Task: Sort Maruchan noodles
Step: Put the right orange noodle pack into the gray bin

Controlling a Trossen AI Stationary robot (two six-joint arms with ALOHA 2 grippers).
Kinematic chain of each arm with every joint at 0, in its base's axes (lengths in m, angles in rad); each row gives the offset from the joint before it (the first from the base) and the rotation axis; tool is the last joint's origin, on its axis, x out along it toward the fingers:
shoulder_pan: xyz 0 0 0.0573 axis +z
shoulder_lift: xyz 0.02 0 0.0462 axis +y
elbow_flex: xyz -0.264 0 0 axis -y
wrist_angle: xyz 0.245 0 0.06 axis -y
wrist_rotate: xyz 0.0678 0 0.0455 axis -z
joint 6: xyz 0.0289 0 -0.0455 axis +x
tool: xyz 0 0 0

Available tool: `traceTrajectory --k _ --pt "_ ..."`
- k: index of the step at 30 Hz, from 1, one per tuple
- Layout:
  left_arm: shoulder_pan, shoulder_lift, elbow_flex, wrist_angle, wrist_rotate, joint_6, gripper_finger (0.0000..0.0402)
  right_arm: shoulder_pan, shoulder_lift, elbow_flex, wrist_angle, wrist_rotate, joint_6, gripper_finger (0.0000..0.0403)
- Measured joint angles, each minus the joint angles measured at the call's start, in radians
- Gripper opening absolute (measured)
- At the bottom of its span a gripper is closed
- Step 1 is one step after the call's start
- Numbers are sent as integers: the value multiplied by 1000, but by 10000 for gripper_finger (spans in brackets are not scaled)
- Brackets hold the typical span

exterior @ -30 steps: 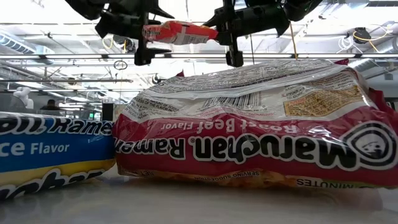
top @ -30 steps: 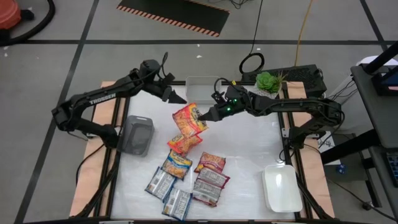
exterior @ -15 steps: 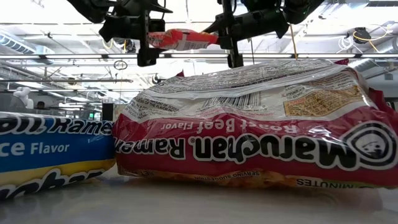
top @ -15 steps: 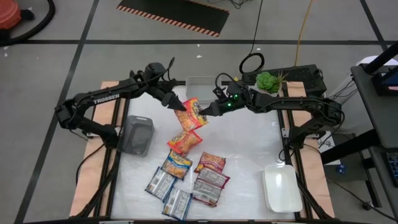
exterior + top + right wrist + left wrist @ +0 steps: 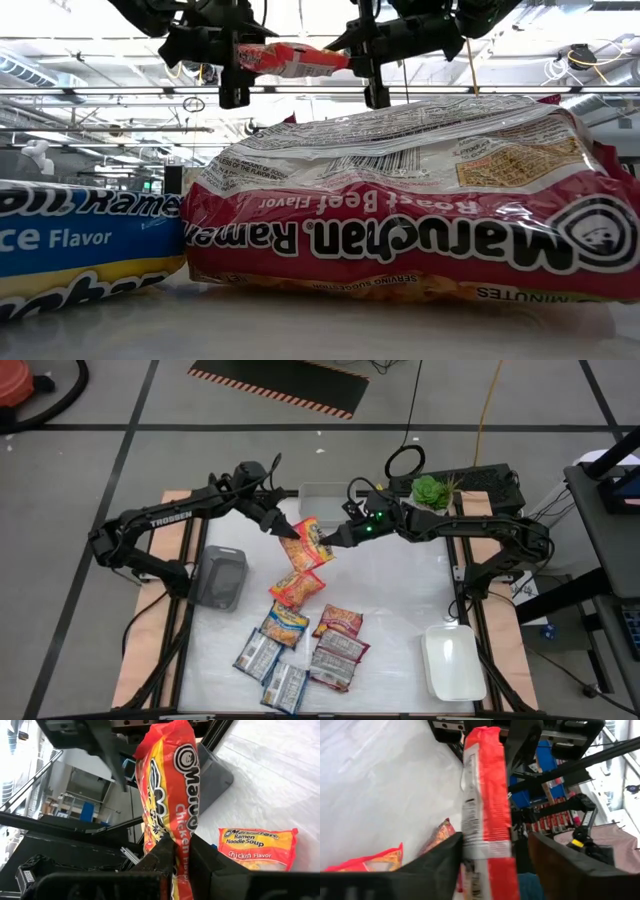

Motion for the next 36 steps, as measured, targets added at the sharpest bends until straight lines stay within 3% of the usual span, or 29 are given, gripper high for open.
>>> traceTrajectory --k 8,19,30,36 --pt "0 0 0 -9 -6 38 101 0 0 0 20 0 0 25" --pt "0 0 0 -6 -8 39 102 1 0 0 20 5 -19 39" --pt "1 -4 0 28 -11 42 103 -35 0 -1 73 15 73 192" --pt "0 -5 -1 118 0 -28 103 -82 0 -1 162 8 109 259"
